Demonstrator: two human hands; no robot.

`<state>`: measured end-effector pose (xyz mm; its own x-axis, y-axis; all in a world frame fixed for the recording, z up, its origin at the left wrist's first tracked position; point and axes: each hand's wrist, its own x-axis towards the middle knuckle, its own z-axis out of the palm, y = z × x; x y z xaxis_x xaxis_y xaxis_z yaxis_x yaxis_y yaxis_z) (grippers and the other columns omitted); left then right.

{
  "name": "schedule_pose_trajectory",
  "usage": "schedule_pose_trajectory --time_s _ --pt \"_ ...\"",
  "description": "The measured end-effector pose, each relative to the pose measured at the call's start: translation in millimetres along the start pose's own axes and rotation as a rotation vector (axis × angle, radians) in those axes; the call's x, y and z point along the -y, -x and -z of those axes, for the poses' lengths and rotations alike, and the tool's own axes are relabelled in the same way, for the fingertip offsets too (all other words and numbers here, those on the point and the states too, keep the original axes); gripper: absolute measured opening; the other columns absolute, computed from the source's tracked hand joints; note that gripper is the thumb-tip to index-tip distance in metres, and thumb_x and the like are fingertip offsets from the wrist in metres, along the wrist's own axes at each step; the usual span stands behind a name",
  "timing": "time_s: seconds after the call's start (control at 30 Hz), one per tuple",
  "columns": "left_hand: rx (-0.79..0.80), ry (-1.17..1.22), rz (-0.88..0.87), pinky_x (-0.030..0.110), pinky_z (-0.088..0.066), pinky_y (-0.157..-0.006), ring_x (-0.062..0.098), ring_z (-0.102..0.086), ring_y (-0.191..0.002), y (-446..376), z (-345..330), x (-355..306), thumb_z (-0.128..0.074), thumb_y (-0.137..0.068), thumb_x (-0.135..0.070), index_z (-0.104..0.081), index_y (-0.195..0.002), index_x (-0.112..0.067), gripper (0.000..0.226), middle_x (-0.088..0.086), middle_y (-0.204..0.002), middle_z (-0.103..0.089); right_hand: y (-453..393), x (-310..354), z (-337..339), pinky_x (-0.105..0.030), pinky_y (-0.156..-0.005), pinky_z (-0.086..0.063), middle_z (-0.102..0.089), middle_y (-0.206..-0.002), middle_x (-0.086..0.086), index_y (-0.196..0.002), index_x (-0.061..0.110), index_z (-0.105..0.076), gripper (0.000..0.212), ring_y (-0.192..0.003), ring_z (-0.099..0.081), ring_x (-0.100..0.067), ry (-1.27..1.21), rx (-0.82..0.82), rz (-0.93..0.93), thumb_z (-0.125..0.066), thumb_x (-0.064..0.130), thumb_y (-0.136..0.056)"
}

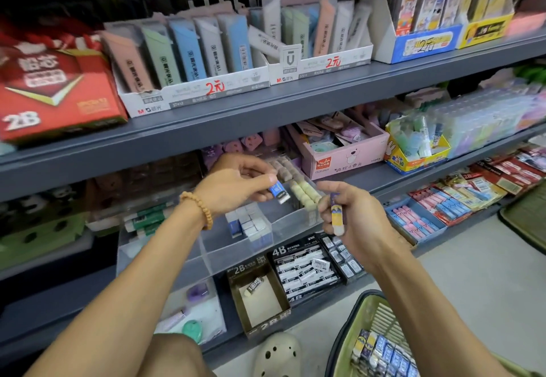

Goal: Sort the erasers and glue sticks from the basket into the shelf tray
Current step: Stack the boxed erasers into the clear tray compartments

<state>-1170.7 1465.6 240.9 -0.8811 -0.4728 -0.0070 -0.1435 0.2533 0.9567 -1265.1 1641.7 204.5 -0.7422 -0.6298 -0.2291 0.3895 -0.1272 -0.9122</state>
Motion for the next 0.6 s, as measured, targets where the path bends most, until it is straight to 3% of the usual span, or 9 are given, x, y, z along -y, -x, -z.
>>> schedule_pose_trajectory --time_s 0.1,0.17,0.23,0.33,0.5,0.6 --pt "-0.028 -0.145 0.022 0.022 -0.058 -0.060 0.014 -0.068 -0.059 13.8 19.8 10.3 -0.068 -0.086 -0.001 -0.068 -0.084 -0.007 0.006 0.009 -0.069 -0.069 8.9 -5.9 -3.5 -0.028 -0.053 -0.042 -0.068 -0.104 -0.008 -0.126 0.017 -0.045 0.035 -0.064 -0.058 -0.018 0.146 0.073 0.002 -0.047 -0.004 -0.098" --pt "-0.041 -0.271 0.012 0.023 -0.056 -0.059 0.011 -0.065 -0.057 20.9 32.1 18.3 -0.070 -0.085 -0.002 -0.068 -0.083 -0.006 0.005 0.006 -0.067 -0.068 13.7 -8.8 -4.3 -0.029 -0.057 -0.051 -0.067 -0.120 0.000 -0.126 0.019 -0.045 0.027 -0.074 -0.070 -0.020 0.179 0.134 0.010 -0.047 0.005 -0.103" --pt "-0.045 -0.389 -0.003 0.015 -0.050 -0.053 0.001 -0.061 -0.052 25.7 41.9 24.8 -0.072 -0.084 -0.003 -0.070 -0.082 -0.005 0.004 -0.001 -0.064 -0.066 16.0 -11.2 -3.1 -0.027 -0.056 -0.053 -0.070 -0.117 -0.001 -0.116 0.013 -0.053 0.015 -0.074 -0.072 -0.018 0.210 0.126 0.021 -0.047 0.008 -0.103" --pt "-0.019 -0.539 -0.008 0.008 -0.045 -0.054 -0.005 -0.057 -0.051 30.7 48.2 31.7 -0.073 -0.083 -0.008 -0.071 -0.080 -0.010 0.005 -0.005 -0.065 -0.065 17.1 -17.1 -0.5 -0.025 -0.056 -0.048 -0.071 -0.094 -0.007 -0.107 0.006 -0.064 0.013 -0.067 -0.064 -0.014 0.293 0.045 0.077 -0.053 0.007 -0.101" --pt "0.028 -0.754 -0.022 0.016 -0.051 -0.068 0.001 -0.061 -0.061 26.3 43.7 40.3 -0.075 -0.080 -0.014 -0.072 -0.082 -0.018 0.005 -0.011 -0.068 -0.065 22.6 -18.5 -0.3 -0.026 -0.065 -0.053 -0.059 -0.074 -0.007 -0.094 0.009 -0.073 0.010 -0.062 -0.055 -0.011 0.265 -0.022 0.094 -0.064 0.005 -0.094" --pt "0.051 -0.822 -0.023 0.017 -0.049 -0.070 -0.004 -0.057 -0.066 26.0 36.9 44.2 -0.075 -0.078 -0.013 -0.068 -0.082 -0.024 0.013 -0.016 -0.073 -0.062 24.2 -17.3 -0.6 -0.023 -0.055 -0.043 -0.064 -0.071 -0.010 -0.093 0.009 -0.074 0.006 -0.056 -0.053 -0.011 0.291 -0.074 0.129 -0.070 0.006 -0.089"
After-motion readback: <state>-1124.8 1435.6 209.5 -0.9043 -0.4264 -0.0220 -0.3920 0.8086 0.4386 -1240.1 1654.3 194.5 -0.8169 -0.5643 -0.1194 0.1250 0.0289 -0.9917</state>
